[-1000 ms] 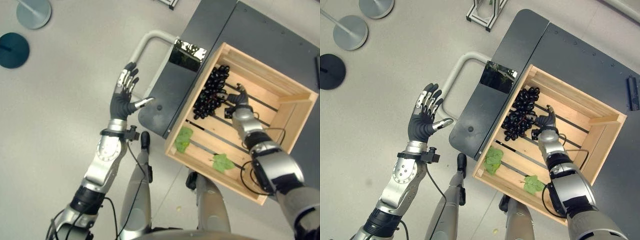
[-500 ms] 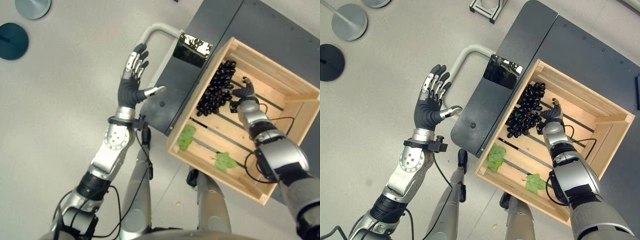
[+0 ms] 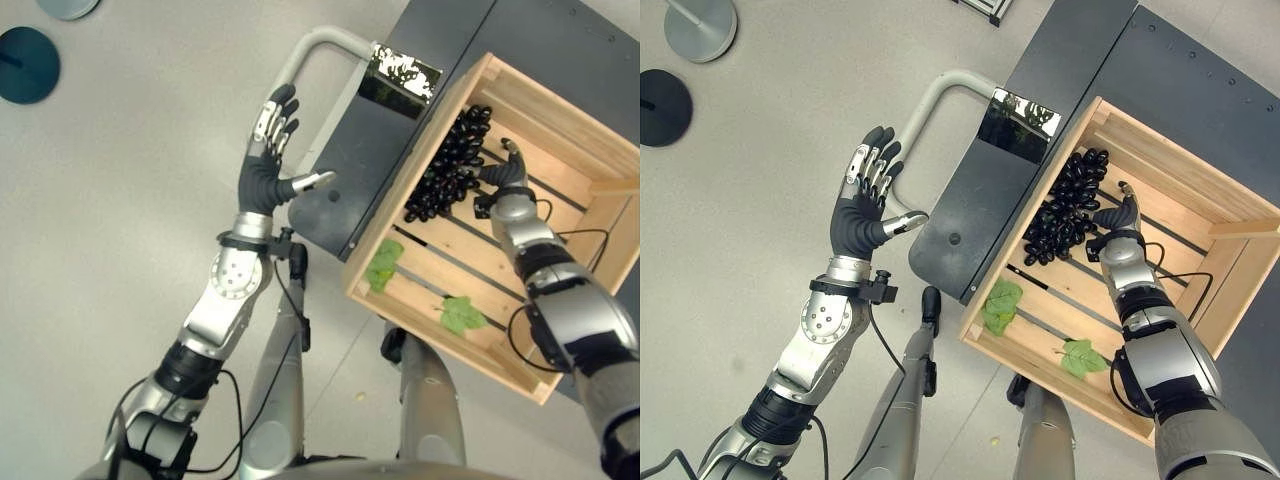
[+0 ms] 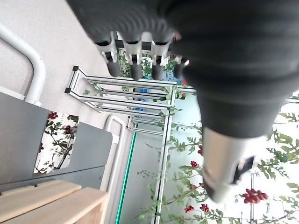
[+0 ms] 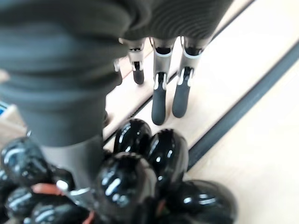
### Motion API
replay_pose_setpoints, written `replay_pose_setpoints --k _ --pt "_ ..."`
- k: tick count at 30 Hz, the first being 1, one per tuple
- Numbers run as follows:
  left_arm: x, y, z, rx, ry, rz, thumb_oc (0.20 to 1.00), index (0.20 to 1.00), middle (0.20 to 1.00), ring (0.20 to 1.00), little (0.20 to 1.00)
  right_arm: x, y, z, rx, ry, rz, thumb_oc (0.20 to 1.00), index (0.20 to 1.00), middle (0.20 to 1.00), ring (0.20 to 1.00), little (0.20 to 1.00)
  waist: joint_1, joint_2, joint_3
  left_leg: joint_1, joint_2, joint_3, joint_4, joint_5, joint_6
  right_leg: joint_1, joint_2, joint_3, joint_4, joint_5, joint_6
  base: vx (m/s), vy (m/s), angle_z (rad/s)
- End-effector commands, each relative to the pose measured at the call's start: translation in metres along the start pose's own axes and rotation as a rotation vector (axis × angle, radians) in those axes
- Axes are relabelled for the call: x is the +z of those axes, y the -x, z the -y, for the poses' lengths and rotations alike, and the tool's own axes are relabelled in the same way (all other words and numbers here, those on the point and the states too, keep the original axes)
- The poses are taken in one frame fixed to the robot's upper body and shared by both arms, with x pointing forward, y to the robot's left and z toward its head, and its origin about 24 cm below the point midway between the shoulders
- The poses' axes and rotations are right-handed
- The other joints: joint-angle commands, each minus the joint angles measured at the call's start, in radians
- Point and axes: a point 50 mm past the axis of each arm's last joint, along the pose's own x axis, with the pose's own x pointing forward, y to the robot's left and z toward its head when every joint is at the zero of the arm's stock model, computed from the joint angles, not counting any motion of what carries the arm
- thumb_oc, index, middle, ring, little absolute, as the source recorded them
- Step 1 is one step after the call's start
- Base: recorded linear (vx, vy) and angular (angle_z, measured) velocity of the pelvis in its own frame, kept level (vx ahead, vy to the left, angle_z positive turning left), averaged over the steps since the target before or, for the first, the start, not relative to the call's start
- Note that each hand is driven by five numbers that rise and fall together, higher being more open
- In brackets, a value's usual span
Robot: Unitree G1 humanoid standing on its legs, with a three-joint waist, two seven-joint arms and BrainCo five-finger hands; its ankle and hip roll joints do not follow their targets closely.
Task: Pick up the fruits from the basket on one side to the basket on the other side
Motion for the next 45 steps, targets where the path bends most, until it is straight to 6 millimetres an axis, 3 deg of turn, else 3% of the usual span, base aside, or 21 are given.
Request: replay_pose_setpoints --k 1,12,18,19,20,45 --pt "0.025 -0.004 0.010 -0.021 0.028 0.151 1.000 1.000 1.000 1.000 1.000 -0.010 0.034 -0.085 0.363 -0.137 -0.014 1.000 1.000 1.000 1.000 1.000 0.033 0.039 0.006 0.037 -0.005 -0.006 0.012 -0.089 -0.038 0.036 -0.058 0.007 -0.026 -0.011 0.110 0.00 0.000 0.00" --pt "0.019 0.001 0.008 -0.018 0.019 0.121 1.000 1.000 1.000 1.000 1.000 -0.006 0.057 -0.115 0.479 -0.406 -0.013 1.000 1.000 1.000 1.000 1.000 0.019 0.037 0.006 0.044 -0.002 0.007 0.006 -0.089 -0.040 0.021 -0.057 0.019 -0.026 -0.005 0.110 0.00 0.001 -0.02" --pt "0.019 0.001 0.010 -0.031 0.031 0.122 1.000 1.000 1.000 1.000 1.000 -0.006 0.059 -0.119 0.517 -0.420 -0.024 1.000 1.000 1.000 1.000 1.000 0.021 0.044 0.006 0.041 -0.001 0.008 0.003 -0.087 -0.042 0.017 -0.057 0.018 -0.029 -0.002 0.112 0.00 0.000 0.00" --pt "0.019 0.001 0.011 -0.034 0.032 0.121 1.000 1.000 1.000 1.000 1.000 -0.006 0.059 -0.119 0.522 -0.419 -0.028 0.733 0.733 0.733 0.733 0.733 0.022 0.044 0.006 0.041 -0.002 0.008 0.003 -0.086 -0.041 0.018 -0.057 0.018 -0.030 -0.001 0.112 0.00 0.000 0.00" --pt "0.019 0.002 0.010 -0.035 0.029 0.121 1.000 1.000 1.000 1.000 1.000 -0.004 0.059 -0.120 0.527 -0.409 -0.019 0.200 0.200 0.200 0.200 0.200 0.022 0.044 0.006 0.040 -0.002 0.008 0.002 -0.086 -0.041 0.018 -0.057 0.018 -0.031 -0.001 0.112 0.00 0.000 0.00" --pt "0.024 -0.001 0.012 -0.031 0.043 0.141 1.000 1.000 1.000 1.000 1.000 -0.012 0.044 -0.106 0.402 -0.386 -0.090 0.200 0.200 0.200 0.200 0.200 0.019 0.049 0.006 0.053 -0.002 0.013 -0.013 -0.088 -0.034 0.018 -0.055 0.021 -0.040 0.004 0.115 0.00 0.000 0.00"
